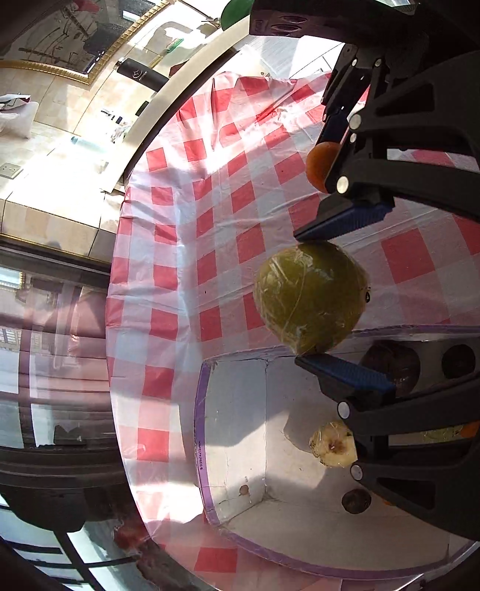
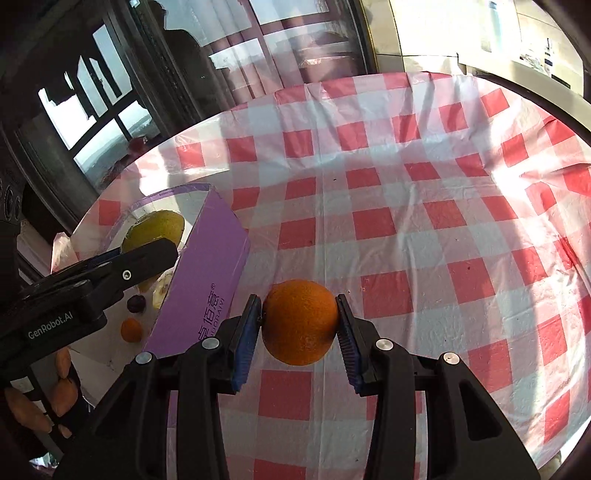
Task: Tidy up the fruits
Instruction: 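Carry the orange and yellow wrapped fruit into the white box and open both tools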
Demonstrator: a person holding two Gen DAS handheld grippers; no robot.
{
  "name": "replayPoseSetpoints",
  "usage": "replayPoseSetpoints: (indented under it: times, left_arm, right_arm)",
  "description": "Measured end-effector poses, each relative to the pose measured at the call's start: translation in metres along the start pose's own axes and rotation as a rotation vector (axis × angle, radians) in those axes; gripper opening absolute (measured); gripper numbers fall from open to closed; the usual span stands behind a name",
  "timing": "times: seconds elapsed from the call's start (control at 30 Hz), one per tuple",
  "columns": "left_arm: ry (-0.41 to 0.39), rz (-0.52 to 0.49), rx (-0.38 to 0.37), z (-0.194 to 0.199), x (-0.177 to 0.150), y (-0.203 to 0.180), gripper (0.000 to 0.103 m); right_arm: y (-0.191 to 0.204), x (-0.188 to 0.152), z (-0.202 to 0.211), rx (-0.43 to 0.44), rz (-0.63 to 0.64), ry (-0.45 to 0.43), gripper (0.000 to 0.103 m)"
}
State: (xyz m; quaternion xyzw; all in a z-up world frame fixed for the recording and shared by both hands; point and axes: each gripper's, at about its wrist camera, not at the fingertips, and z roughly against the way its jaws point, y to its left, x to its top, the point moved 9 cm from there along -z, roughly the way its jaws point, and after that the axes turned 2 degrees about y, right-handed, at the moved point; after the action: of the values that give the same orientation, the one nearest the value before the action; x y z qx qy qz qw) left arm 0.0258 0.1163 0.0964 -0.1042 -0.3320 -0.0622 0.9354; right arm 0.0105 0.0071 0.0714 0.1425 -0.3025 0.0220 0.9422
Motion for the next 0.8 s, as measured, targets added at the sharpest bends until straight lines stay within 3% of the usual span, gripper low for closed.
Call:
replayPoseSetpoints:
  times: [0.23, 0.4, 0.8]
  left_arm:
    - [0.040, 0.095, 0.149, 0.012, -0.020, 0.091, 0.061]
    - [0.078, 0.150, 0.231, 0.015, -0.038, 0.142, 0.061]
    - [0.189, 0.253, 0.322, 0.004, -0.072, 0.208, 0.061]
  right_arm:
    - [0.095, 0.004, -0.022, 0.104, 0.204, 0.011, 0.041]
    - [0.142, 0.002, -0.040, 0.133, 0.319, 0.038, 0.041]
    - [0.195, -0.026, -0.100, 0.090, 0.496, 0.218, 0.041]
